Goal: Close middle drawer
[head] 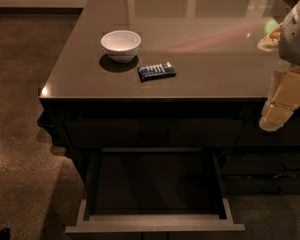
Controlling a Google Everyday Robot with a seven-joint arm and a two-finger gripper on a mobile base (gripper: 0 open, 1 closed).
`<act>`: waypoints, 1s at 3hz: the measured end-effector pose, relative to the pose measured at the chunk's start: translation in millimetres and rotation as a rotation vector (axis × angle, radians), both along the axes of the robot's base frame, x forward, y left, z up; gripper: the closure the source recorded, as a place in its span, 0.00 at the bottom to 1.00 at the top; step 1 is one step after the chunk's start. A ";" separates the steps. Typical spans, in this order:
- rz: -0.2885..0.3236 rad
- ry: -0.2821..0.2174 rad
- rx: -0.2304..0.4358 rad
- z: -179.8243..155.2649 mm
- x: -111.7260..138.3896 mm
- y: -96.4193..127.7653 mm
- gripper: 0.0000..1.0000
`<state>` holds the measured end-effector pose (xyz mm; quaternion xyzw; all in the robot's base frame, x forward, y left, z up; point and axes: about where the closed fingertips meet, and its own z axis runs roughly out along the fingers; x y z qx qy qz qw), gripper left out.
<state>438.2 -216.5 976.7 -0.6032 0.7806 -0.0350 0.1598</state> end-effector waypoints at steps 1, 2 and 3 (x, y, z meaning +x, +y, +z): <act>0.000 0.000 0.000 0.0 0.0 0.0 0.00; -0.002 -0.007 0.017 -3.9 -1.4 2.2 0.00; 0.005 0.003 0.104 -39.1 -12.0 13.8 0.00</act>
Offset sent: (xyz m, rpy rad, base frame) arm -0.0034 0.0035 -0.0148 0.0383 0.0059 -0.0039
